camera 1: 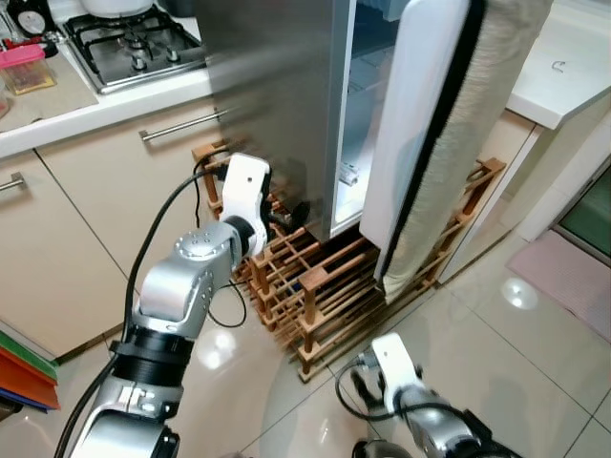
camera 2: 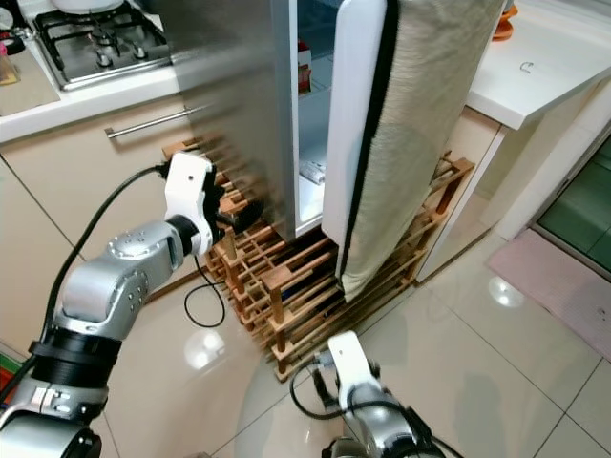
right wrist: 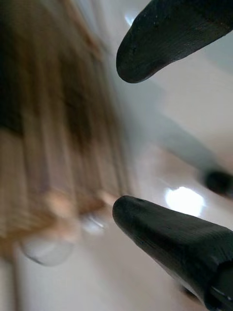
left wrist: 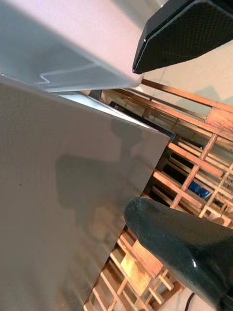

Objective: Restocking fridge

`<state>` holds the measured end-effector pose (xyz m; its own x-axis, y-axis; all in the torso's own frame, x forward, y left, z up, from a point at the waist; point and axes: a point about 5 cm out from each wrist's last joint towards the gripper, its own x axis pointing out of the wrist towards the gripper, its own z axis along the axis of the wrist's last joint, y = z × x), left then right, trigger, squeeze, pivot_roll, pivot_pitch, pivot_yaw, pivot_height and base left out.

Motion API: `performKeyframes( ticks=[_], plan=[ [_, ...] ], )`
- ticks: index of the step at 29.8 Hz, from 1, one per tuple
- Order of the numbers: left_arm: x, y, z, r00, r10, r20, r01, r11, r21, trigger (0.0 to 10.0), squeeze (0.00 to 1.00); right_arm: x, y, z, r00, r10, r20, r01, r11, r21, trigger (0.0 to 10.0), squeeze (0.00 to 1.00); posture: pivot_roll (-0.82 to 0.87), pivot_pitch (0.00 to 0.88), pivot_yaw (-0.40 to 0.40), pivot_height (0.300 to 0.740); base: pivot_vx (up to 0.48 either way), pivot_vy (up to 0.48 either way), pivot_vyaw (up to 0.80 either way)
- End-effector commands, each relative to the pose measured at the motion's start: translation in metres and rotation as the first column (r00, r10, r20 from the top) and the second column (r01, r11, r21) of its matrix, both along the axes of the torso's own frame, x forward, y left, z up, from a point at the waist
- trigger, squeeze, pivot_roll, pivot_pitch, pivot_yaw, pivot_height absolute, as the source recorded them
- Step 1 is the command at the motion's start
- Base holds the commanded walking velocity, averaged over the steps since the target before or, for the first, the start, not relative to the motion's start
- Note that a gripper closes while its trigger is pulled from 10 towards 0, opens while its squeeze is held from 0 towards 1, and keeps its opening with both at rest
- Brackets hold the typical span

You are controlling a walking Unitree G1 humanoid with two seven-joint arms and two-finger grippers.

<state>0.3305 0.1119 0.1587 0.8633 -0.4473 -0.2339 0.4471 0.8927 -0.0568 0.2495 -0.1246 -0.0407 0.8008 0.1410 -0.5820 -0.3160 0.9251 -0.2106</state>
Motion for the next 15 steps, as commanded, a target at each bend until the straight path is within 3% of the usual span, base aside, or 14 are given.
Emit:
performKeyframes(
  ticks=[1,4,5,6,8,9,15],
  plan=[
    [0.001,0.0,0.002,1.0,0.009,0.023,-0.009,1.0,0.013,10.0,0.0,0.009,0.0,0.009,0.996,-0.023,0.087,0.024,1.0,-0.017,10.0,0.0,-0.07,0.027,0.009,0.74,0.0,0.0,0.0],
    [0.001,-0.002,0.0,1.0,0.01,0.025,-0.01,1.0,0.009,10.0,0.0,0.018,0.002,0.018,0.99,-0.05,0.133,0.05,0.999,0.004,10.0,0.0,-0.07,0.031,0.011,0.74,0.0,0.0,0.0],
    [0.001,-0.005,-0.002,0.999,0.009,0.031,-0.009,1.0,0.009,10.0,0.0,0.019,-0.032,0.021,0.984,-0.086,0.156,0.085,0.996,0.017,10.0,0.0,-0.08,0.033,0.01,0.74,0.0,0.0,0.0],
    [0.001,-0.005,-0.002,0.999,0.009,0.031,-0.009,1.0,0.009,10.0,0.0,0.019,-0.032,0.021,0.984,-0.086,0.156,0.085,0.996,0.017,10.0,0.0,-0.08,0.033,0.01,0.74,0.0,0.0,0.0],
    [-0.001,-0.008,-0.003,0.999,0.003,0.035,-0.003,1.0,0.007,10.0,0.0,0.013,-0.078,0.026,0.975,-0.124,0.187,0.126,0.992,-0.002,10.0,0.0,-0.08,0.036,0.008,0.74,0.0,0.0,0.0],
    [-0.001,-0.009,-0.004,0.999,0.0,0.037,0.0,1.0,0.005,10.0,0.0,0.012,-0.089,0.028,0.97,-0.137,0.203,0.143,0.989,-0.019,10.0,0.0,-0.08,0.037,0.008,0.74,0.0,0.0,0.0],
    [-0.004,-0.011,-0.004,0.999,-0.009,0.042,0.01,1.0,-0.014,10.0,0.0,0.001,-0.117,0.027,0.932,-0.239,0.272,0.297,0.934,-0.199,10.0,0.0,-0.08,0.045,0.003,0.74,0.0,0.0,0.0]
  ],
)
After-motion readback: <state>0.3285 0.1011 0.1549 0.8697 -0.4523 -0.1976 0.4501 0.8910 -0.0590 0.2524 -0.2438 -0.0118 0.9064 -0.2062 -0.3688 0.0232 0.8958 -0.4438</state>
